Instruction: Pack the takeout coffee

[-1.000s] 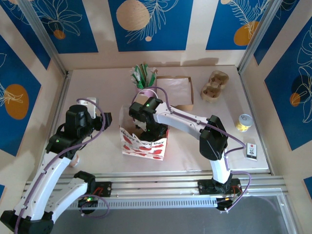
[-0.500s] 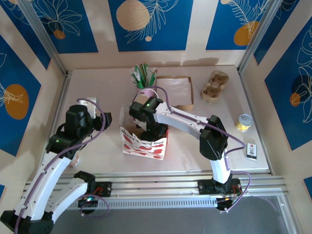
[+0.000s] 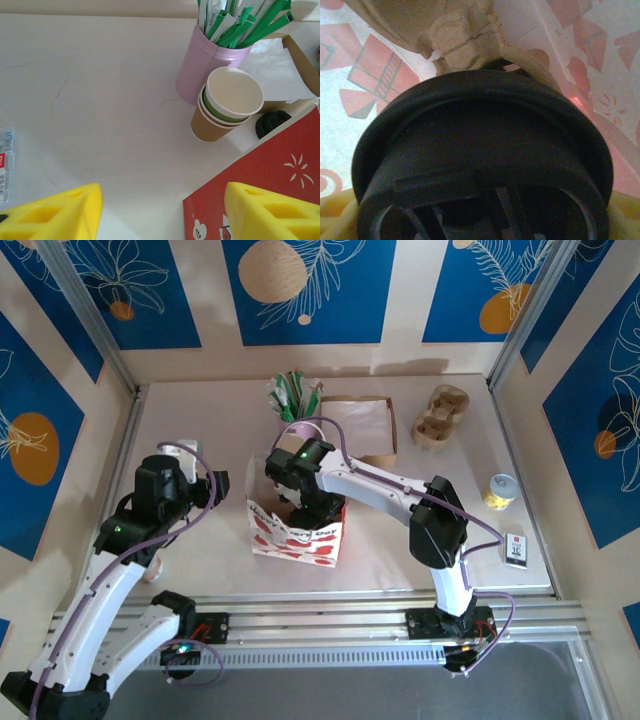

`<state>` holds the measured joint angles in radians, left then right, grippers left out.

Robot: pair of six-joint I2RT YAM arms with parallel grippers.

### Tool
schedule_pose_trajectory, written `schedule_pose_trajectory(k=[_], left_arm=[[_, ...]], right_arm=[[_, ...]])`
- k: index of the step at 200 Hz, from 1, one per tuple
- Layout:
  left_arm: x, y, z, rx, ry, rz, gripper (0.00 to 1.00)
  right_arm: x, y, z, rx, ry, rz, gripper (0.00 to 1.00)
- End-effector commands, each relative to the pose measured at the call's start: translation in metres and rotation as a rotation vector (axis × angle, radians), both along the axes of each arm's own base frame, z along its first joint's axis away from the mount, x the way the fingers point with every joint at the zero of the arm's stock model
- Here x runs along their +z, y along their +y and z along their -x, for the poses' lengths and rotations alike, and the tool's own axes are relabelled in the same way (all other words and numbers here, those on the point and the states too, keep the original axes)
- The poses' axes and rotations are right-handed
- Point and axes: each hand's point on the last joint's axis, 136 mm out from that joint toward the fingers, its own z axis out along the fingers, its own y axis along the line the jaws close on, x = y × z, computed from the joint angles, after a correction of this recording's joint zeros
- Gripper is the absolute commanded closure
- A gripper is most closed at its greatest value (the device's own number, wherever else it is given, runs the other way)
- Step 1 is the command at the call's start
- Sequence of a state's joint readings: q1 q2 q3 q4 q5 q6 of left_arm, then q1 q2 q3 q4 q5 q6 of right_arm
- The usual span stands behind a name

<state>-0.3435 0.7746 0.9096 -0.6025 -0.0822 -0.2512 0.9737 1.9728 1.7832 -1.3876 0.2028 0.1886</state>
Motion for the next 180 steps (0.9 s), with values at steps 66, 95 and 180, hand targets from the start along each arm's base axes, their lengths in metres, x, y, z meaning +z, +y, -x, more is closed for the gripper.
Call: schedule_pose_trajectory(k=[66, 95, 180], left_arm=[[0.003, -0.004, 0.003, -0.033, -0.009, -0.014, 0.35], [0.003, -0.004, 0.003, -0.033, -0.01, -0.014, 0.35], [0.004, -0.004, 0.003, -0.034, -0.01, -0.014, 0.35]], right_arm=[[0.017, -0.005, -0.004, -0.003, -0.059, 0.033, 0.41], [0.023, -0.003, -0.004, 0.001, -0.069, 0.029, 0.41], [0.041, 0.004, -0.001, 0.023, -0.093, 0.009, 0.41]])
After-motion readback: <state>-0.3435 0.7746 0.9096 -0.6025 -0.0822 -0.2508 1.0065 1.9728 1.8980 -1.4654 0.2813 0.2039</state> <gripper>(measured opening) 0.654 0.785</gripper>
